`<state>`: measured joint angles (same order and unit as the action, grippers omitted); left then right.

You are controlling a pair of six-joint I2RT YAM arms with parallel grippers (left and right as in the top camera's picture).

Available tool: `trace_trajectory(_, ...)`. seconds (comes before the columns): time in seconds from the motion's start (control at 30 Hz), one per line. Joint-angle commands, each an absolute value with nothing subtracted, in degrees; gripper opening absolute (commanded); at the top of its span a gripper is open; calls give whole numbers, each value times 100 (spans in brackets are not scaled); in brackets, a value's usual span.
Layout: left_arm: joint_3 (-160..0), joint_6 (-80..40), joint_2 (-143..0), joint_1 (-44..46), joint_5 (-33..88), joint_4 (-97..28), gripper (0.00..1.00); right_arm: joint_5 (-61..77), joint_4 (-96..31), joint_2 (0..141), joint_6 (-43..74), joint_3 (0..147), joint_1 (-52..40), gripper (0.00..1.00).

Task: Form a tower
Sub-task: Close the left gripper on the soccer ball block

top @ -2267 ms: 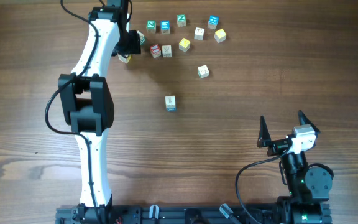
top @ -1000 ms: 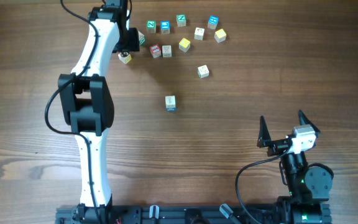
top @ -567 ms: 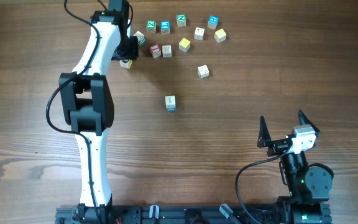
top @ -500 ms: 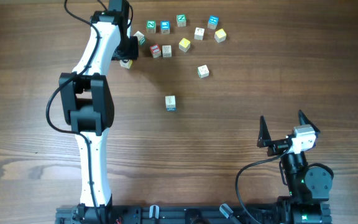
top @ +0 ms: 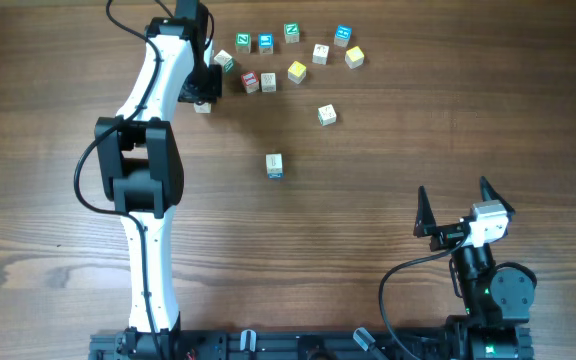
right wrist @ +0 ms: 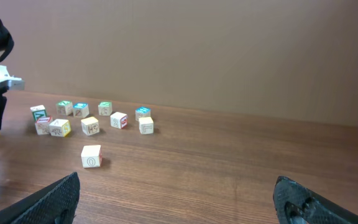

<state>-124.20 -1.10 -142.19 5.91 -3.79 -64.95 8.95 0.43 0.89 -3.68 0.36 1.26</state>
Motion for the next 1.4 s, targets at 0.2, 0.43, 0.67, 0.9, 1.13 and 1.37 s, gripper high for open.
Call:
trace_trajectory(0.2, -12374, -43, -14328, 578, -19, -6628, 32, 965, 73, 43, -285, 30, 148, 100)
trace_trajectory(0.43, -12374, -43, -14328, 578, 211, -6628, 52, 965, 73, 43, -287, 30, 148, 100)
trace_trajectory(0.67, -12374, -43, -14328, 572, 207, -6654, 44, 965, 73, 43, -285, 30, 148, 100)
trace_trajectory(0.9, -12374, -43, -14328, 572, 207, -6652, 47, 965, 73, 43, -287, 30, 148, 100)
trace_trajectory(1.13, -12374, -40, -14328, 572, 123, -6654, 48, 965, 73, 43, -285, 30, 148, 100)
trace_trajectory(1.37, -12374, -40, -14328, 572, 75, -6670, 47, 965, 73, 43, -287, 30, 148, 100)
